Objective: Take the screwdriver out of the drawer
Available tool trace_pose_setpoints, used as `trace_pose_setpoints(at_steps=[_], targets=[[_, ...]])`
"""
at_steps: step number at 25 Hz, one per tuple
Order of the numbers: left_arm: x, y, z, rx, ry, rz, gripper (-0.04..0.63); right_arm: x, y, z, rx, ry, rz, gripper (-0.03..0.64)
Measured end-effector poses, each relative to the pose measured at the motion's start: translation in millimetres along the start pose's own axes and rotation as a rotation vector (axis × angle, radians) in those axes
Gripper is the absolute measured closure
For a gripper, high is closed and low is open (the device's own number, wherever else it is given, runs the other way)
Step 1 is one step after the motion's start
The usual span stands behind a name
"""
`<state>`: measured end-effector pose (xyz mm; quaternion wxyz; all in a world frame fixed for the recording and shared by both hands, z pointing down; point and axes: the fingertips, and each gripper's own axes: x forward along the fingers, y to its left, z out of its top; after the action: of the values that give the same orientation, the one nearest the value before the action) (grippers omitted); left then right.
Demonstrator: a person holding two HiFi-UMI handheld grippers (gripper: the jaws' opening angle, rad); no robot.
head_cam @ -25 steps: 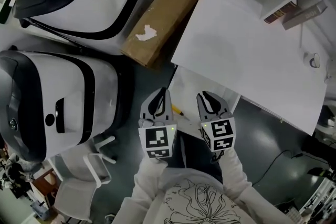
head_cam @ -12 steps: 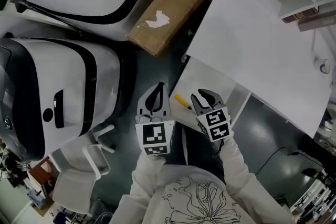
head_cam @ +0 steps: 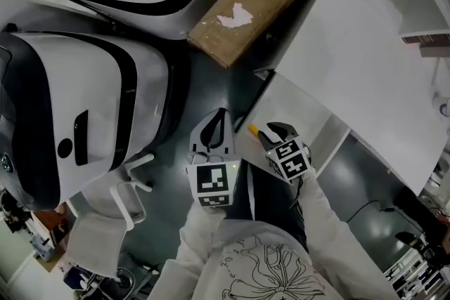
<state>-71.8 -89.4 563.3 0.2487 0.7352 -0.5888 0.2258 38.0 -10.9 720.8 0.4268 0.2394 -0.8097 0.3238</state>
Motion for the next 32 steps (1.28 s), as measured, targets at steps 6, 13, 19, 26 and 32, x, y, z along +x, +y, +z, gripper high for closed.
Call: trace_pose_setpoints(at_steps=[6,13,19,26,32], targets=[[9.5,11.3,-12.6,-0.025,0.029,0.010,0.588,30.8,3.7,-14.0,-0.062,0.130,0.086,0.485],[13.1,24.1,-27.1,-0.058,0.058,0.034,0.589,60.8,5.2,-34.3,-0.130,0.258,0.148,0.472],[10.0,37.9,-40.7,-0.082,0.073,0.064,0.588,73.9,15.6,-48.1,-0.139,0.319,0.181,0.471],[5.2,48.2,-51.6,-0.100,0.086,0.096,0.589,84.3,13.5,-60.6,-0.168,0.374,0.183,0.479],[4.2,47.8,-58.3,-0.116,0.090,0.101,0.589,86.7,9.5,-63.3,-0.261,0.412,0.146,0.518]])
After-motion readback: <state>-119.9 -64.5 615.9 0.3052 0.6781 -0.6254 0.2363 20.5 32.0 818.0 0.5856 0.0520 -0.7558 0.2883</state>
